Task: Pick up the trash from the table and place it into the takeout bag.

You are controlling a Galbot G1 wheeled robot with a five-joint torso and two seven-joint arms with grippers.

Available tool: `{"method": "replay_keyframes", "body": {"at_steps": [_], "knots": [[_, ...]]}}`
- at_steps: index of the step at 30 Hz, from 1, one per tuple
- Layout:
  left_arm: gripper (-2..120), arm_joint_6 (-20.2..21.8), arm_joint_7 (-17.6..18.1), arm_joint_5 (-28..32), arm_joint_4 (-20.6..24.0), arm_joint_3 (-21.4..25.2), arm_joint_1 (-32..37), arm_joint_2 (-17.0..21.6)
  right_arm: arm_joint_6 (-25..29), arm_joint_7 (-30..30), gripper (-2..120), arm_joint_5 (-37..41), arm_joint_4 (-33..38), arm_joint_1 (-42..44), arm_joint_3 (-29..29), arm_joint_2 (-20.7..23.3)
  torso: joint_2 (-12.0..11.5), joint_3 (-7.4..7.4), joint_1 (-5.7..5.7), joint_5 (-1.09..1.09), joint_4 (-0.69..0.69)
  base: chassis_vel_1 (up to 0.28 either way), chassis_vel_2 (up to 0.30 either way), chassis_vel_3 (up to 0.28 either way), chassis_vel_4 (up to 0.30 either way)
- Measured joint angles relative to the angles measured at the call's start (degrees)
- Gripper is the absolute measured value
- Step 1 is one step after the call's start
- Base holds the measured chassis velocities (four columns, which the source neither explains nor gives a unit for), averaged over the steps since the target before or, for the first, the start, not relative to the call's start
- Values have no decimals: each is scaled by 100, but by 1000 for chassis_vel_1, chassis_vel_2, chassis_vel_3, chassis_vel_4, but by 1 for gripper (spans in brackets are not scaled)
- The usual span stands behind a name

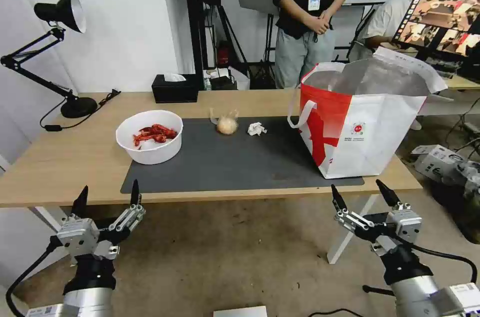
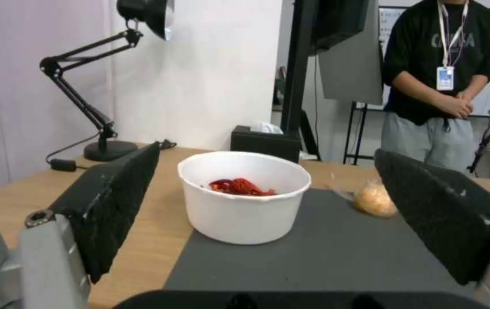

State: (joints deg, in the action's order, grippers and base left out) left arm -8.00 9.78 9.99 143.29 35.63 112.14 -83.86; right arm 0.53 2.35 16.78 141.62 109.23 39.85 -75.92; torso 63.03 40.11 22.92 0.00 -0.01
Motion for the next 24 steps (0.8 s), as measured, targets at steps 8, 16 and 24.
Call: {"method": "replay_keyframes", "body": {"at_steps": [8, 16, 24], "knots": [[100, 41, -1, 105, -4, 20, -52, 110, -791, -747, 100, 480, -290, -977, -550, 592, 0, 0, 0, 0, -1, 0, 0, 0, 0], [100, 9, -4, 74, -4, 86, -53, 88, -1460, -1201, 100, 2271, -1201, -2943, -1234, 1712, -1, 1, 1, 0, 2, 0, 0, 0, 0], [100, -22, -2, -86, -4, 84, 45, -68, -1566, -1437, 100, 2752, -2719, -5164, -3042, 2038, -1, 1, 1, -1, 1, 0, 0, 0, 0]]}}
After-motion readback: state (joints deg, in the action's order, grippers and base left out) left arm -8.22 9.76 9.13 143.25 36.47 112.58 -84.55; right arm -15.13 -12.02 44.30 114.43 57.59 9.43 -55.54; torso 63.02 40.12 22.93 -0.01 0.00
